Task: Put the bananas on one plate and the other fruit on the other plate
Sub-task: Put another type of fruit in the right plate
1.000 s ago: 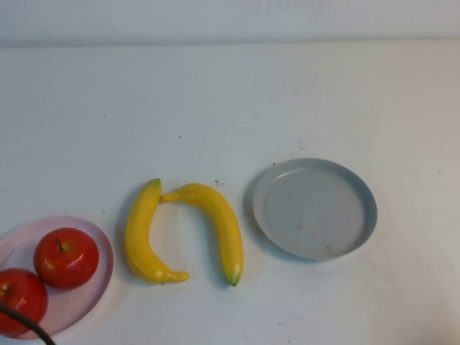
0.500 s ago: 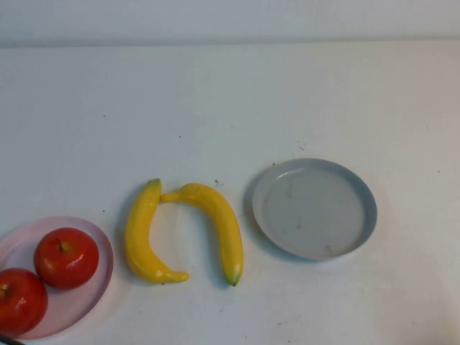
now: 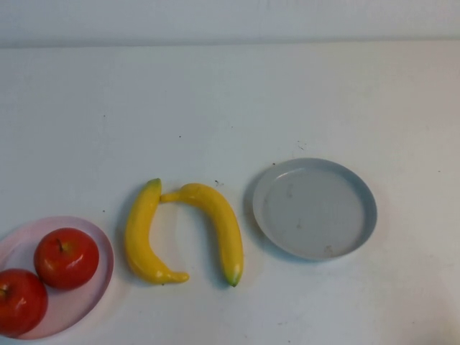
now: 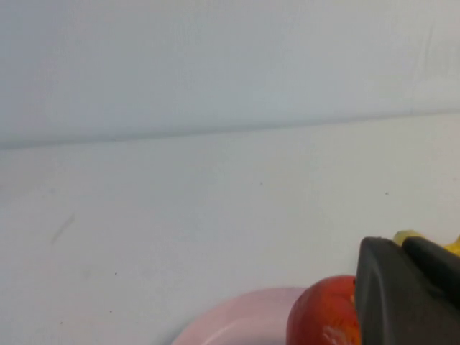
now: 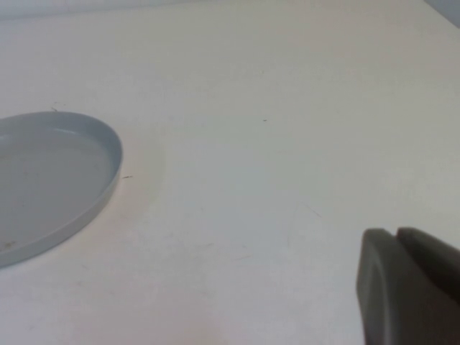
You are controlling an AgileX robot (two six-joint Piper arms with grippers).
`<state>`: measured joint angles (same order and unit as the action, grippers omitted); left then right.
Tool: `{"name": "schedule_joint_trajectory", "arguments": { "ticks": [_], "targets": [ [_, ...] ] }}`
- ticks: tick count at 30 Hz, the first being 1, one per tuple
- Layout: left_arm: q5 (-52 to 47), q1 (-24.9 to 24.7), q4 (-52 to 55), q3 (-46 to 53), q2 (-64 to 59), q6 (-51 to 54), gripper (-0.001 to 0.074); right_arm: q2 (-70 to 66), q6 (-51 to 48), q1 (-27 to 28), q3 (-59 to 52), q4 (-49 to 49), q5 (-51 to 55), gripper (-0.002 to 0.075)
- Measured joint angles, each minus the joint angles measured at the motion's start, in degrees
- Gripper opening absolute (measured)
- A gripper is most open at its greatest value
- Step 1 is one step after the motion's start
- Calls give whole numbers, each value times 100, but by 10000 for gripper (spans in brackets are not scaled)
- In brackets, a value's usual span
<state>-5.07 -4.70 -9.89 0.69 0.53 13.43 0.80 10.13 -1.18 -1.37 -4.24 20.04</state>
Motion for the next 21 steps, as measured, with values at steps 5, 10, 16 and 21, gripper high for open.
{"name": "schedule_joint_trajectory", "arguments": {
  "ticks": [5, 10, 16, 21],
  "targets": [
    [-314, 0, 452, 70, 8, -402, 3, 0, 0, 0, 0, 0, 0, -15],
    [-1027, 0, 1080, 70, 8, -1142, 3, 0, 0, 0, 0, 12, 0, -15],
    [-1635, 0, 1215, 73, 8, -1397, 3, 0, 0, 0, 0, 12, 0, -15],
    [-1644, 0, 1251, 73, 8, -1412, 3, 0, 0, 0, 0, 12, 0, -15]
  ]
}}
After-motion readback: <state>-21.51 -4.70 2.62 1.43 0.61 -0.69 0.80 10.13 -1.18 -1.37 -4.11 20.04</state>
